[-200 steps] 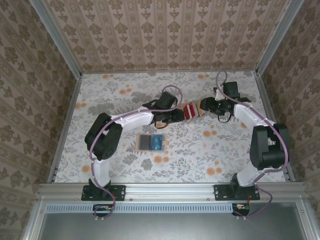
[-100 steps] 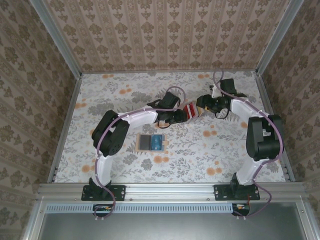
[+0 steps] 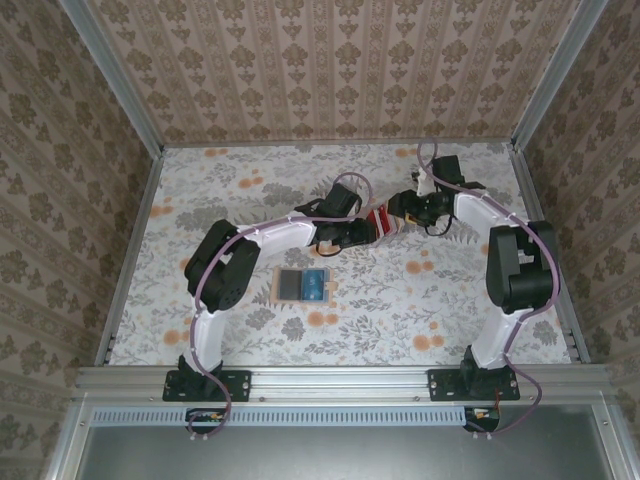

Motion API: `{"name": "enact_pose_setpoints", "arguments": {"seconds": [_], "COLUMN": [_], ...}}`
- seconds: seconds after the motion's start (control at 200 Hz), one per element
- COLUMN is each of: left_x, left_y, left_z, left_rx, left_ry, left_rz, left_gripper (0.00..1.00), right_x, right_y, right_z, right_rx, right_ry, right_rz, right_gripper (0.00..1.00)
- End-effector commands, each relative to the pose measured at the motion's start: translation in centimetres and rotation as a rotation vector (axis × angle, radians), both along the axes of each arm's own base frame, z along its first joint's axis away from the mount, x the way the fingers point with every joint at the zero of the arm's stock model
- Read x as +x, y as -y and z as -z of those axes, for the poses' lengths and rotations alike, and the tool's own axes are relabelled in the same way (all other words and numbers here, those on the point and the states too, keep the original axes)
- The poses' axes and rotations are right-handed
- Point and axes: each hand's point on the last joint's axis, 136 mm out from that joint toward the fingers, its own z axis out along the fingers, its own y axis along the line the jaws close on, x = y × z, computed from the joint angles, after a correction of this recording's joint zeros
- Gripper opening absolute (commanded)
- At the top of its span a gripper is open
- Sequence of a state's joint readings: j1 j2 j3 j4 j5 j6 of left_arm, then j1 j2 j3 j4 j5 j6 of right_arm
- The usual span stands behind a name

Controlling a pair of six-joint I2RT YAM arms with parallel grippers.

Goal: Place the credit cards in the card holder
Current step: Pick up the credit card from the storage box.

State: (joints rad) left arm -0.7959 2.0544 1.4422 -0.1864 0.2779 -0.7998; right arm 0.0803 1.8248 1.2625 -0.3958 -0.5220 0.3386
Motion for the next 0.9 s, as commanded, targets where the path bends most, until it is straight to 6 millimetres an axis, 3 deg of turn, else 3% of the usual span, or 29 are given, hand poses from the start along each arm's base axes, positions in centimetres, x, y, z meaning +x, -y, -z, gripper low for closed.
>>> {"name": "enact_pose_setpoints", "arguments": {"seconds": [0.0, 0.285, 0.63, 0.89], "left_x": [0.1, -0.2, -0.2, -0.2], "left_y": [-0.1, -0.2, -0.2, -0.3], "left_z": [0.0, -0.1, -0.2, -0.1], "left_rx": [-0.017, -0.021, -0.026, -0.024], "left_ry": [-0.012, -0.009, -0.009, -0.009], "left_rz": [-0.009, -0.008, -0.008, -0.009], "left_gripper": [0.44, 0.44, 0.44, 0.44], "right_x": [0.1, 0.1, -0.1, -0.2], "right_y": [0.0, -0.8, -1.4, -1.3], "right_z": [0.5, 1.1, -1.2, -1.5], "right_rx": [-0.077, -0.117, -0.066, -0.07], "right_ry": [-0.015, -0.027, 0.02, 0.024], "right_rz": [-0.021, -0.049, -0.048, -0.046], "right_gripper": [0.59, 0.58, 0.54, 0.51]}}
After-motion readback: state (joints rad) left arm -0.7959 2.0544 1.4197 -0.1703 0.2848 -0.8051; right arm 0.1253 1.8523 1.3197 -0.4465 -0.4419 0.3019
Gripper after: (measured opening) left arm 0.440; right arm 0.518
